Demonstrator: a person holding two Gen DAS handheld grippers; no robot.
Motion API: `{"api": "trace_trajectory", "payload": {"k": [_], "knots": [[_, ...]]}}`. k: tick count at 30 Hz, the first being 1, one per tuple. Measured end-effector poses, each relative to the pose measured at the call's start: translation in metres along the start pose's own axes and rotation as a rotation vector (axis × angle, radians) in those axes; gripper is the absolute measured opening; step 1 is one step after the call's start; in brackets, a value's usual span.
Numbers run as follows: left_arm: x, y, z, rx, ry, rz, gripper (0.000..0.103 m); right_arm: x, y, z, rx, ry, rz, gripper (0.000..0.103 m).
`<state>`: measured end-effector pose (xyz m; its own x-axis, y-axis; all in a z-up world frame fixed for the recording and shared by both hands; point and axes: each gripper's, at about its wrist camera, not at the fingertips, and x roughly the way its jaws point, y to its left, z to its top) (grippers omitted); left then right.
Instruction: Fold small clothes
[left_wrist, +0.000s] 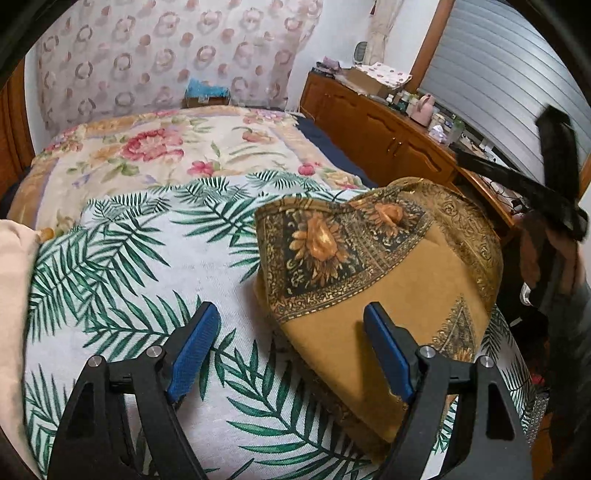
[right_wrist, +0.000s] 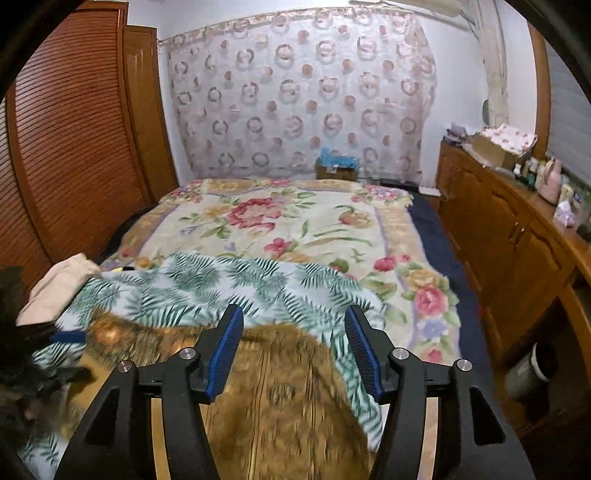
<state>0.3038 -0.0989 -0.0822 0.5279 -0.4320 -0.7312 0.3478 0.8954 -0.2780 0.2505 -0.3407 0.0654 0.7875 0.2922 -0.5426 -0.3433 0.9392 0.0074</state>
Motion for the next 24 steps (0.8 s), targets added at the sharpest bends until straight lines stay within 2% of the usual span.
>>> {"api": "trace_trajectory", "payload": {"k": [4,9,12,16,18,20,24], "knots": [[0.008,-0.001,-0.001,-0.011,0.031,-0.037,0.067,-0.011,-0.006,-0.025,-0.02,0.059,0.006,0.065],[0.017,-0.003,-0.002,-0.031,0.046,-0.056,0.066,-0.008,-0.02,-0.052,-0.018,0.154,-0.052,0.065],[0.019,-0.005,0.001,-0.036,0.048,-0.066,0.066,0.009,-0.036,-0.055,0.044,0.2,-0.043,0.067],[0.022,-0.008,0.001,-0.037,0.055,-0.073,0.036,0.033,-0.046,-0.046,0.1,0.239,0.003,0.069],[0.022,-0.007,0.003,-0.047,0.06,-0.082,0.03,0.039,-0.049,-0.044,0.107,0.25,0.019,0.069],[0.023,-0.004,0.004,-0.065,0.068,-0.118,0.011,0.041,-0.052,-0.043,0.119,0.248,0.037,0.069],[0.008,-0.014,0.004,-0.025,0.017,-0.119,0.008,0.045,-0.057,-0.041,0.125,0.248,0.047,0.069]]}}
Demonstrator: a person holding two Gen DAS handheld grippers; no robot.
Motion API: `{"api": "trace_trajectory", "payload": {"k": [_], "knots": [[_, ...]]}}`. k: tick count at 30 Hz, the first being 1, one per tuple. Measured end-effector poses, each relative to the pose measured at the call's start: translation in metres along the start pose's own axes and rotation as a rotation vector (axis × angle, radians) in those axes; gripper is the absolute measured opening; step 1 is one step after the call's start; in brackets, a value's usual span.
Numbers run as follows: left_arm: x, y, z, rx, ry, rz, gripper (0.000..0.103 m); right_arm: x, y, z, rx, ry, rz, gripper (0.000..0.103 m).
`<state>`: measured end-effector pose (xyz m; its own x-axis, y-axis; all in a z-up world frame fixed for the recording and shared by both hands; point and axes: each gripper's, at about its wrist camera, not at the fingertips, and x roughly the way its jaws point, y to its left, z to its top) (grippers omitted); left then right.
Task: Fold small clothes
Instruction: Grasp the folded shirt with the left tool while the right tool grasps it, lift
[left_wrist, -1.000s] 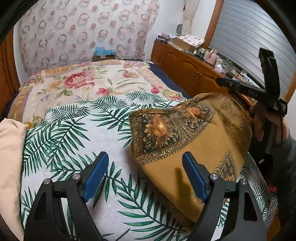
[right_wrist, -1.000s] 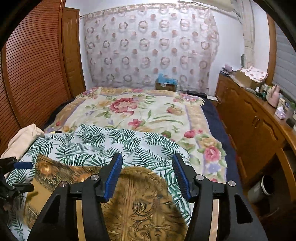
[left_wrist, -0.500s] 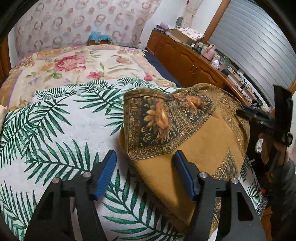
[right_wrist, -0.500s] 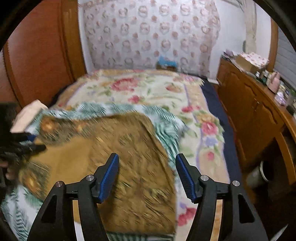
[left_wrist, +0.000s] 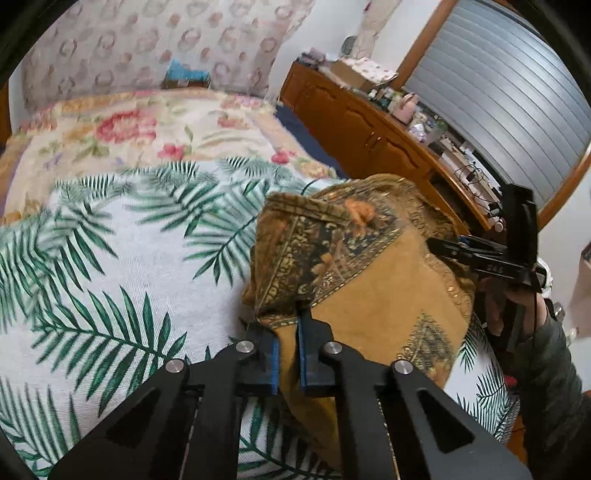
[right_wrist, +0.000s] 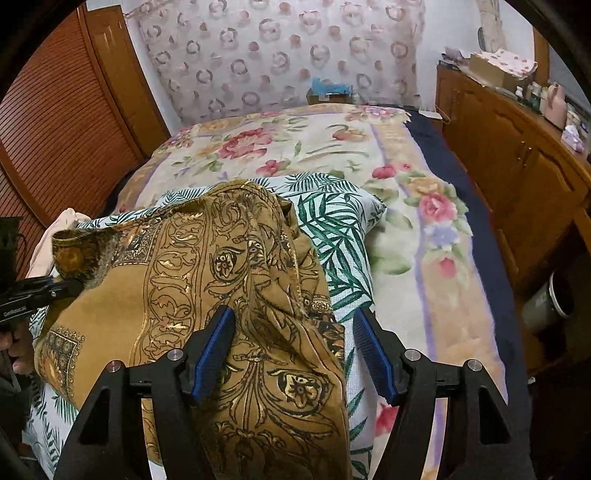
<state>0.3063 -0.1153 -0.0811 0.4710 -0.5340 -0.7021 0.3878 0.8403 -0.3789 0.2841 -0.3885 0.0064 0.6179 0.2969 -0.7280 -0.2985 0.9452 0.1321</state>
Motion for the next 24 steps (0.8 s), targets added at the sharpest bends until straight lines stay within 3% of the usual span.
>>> {"api": "trace_trajectory", "payload": {"k": [4,10,15,24], "knots": [[-0.032,-0.006,0.003,0.015,-0.07,-0.03,0.007,-0.004,0.006,-0.003,-0.002,0.007,-0.002,0.069],[-0.068,0.013,0.002,0.04,-0.113,0.037,0.007,-0.005,0.029,0.002,-0.078,-0.03,0.014,0.069],[-0.057,0.038,-0.004,0.016,-0.065,0.078,0.007,0.017,0.039,0.009,-0.108,-0.029,0.013,0.069],[-0.036,0.046,-0.012,0.013,-0.032,0.109,0.007,0.048,0.03,0.017,-0.077,0.032,0.046,0.069]]}}
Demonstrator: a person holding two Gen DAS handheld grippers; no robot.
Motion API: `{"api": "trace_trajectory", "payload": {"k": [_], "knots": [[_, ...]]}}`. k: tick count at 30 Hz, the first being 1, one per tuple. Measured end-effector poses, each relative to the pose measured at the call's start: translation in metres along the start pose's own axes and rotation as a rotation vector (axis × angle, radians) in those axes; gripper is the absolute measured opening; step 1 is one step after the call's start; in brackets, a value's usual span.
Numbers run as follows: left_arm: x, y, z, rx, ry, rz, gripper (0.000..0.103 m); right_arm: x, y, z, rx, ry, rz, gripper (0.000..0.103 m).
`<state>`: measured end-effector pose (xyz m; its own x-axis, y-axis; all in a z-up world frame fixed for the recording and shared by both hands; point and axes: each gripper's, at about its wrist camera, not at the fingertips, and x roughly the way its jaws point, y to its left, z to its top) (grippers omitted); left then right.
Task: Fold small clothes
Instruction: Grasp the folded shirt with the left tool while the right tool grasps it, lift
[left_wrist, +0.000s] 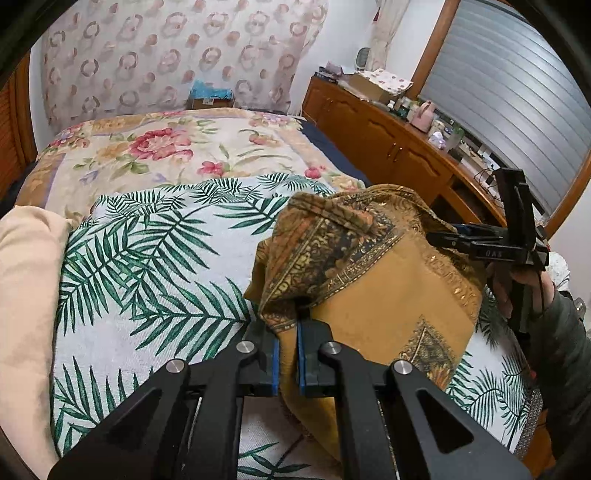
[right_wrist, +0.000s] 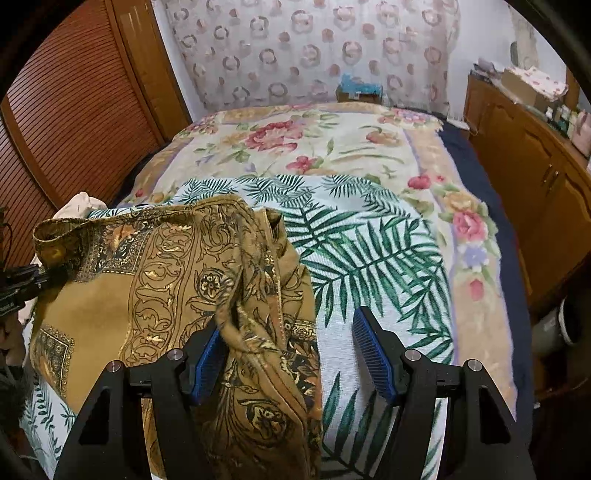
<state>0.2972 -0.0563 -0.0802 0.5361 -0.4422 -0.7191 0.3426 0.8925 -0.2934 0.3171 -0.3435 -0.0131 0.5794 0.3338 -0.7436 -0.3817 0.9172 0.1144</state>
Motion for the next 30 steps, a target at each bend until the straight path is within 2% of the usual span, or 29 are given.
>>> {"api": "trace_trajectory", "payload": {"k": [5,7,9,14,15,19,24,30], "knots": [[0.005,0.002,-0.003,-0.003,0.009,0.005,0.007,0.001,0.001,0.004,-0.002,-0.014,0.014,0.069],[0.005,0.001,-0.004,-0.001,0.005,0.002,0.007,0.001,0.004,0.002,-0.007,-0.014,0.022,0.065],[0.001,0.0,-0.004,0.005,-0.006,-0.002,0.007,0.0,0.012,0.0,-0.014,-0.012,0.049,0.042],[-0.016,-0.009,-0.002,0.017,-0.048,-0.03,0.007,-0.001,0.019,-0.006,-0.043,-0.008,0.086,0.016],[-0.021,-0.011,-0.002,0.016,-0.057,-0.038,0.007,-0.002,0.019,-0.007,-0.042,-0.004,0.099,0.013],[-0.047,-0.019,-0.004,0.02,-0.111,-0.067,0.007,-0.018,0.028,-0.01,-0.065,-0.043,0.076,0.011],[-0.089,-0.02,-0.012,0.01,-0.184,-0.09,0.007,-0.046,0.048,-0.01,-0.1,-0.136,0.089,0.01],[-0.129,-0.003,-0.022,-0.001,-0.25,-0.039,0.007,-0.057,0.086,-0.001,-0.182,-0.193,0.114,0.01]]}}
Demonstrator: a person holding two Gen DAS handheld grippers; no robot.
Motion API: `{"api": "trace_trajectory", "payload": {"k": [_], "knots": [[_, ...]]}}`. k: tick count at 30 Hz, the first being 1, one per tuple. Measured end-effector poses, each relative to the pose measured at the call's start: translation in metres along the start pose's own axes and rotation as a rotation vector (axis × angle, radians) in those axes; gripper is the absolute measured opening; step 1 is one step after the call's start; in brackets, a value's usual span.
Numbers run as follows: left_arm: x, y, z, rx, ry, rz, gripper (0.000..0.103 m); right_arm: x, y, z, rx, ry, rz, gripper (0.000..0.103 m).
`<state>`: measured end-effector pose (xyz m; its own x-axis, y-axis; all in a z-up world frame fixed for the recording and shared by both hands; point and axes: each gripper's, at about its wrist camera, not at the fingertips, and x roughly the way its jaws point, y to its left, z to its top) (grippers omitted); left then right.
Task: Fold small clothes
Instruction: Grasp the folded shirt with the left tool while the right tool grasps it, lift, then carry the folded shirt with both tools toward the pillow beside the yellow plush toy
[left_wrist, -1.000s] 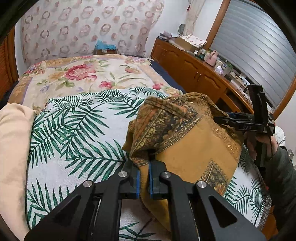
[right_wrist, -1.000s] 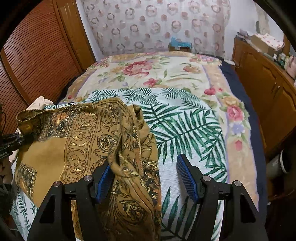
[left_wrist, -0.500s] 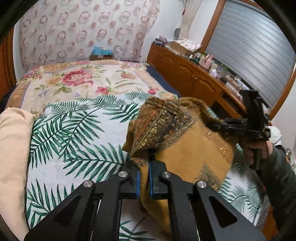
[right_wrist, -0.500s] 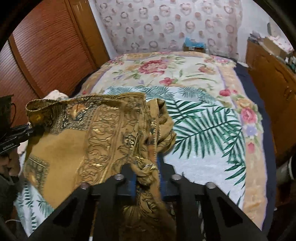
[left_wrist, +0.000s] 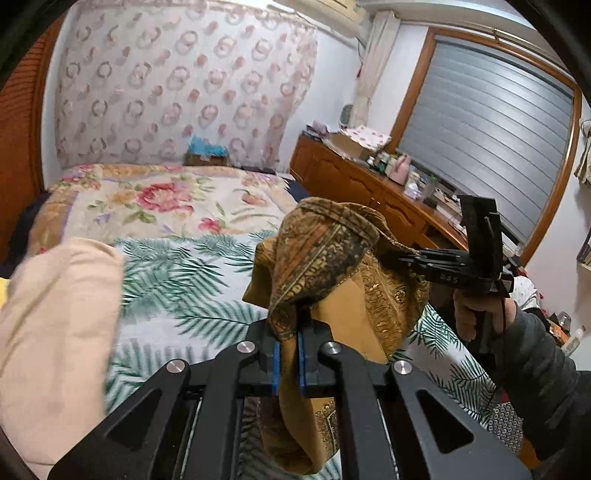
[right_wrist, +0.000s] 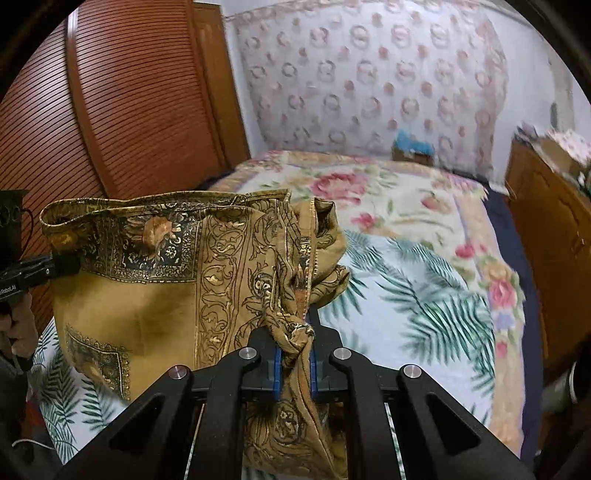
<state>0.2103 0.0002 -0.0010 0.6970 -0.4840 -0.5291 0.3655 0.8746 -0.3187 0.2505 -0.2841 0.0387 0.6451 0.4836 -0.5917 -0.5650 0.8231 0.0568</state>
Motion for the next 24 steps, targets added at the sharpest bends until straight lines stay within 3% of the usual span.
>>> {"api": "trace_trajectory", "payload": {"k": [11,17,24], "knots": [[-0.078,0.066,-0.007,-0.075,-0.138,0.152,0.007,0.035,0.081,0.065,-0.19,-0.07,0.088,0.01],[-0.107,0.117,-0.023,-0.177,-0.189,0.233,0.007,0.097,0.13,0.113,-0.326,-0.077,0.134,0.01],[-0.111,0.168,-0.06,-0.298,-0.176,0.286,0.007,0.178,0.183,0.138,-0.413,-0.032,0.156,0.01]]}}
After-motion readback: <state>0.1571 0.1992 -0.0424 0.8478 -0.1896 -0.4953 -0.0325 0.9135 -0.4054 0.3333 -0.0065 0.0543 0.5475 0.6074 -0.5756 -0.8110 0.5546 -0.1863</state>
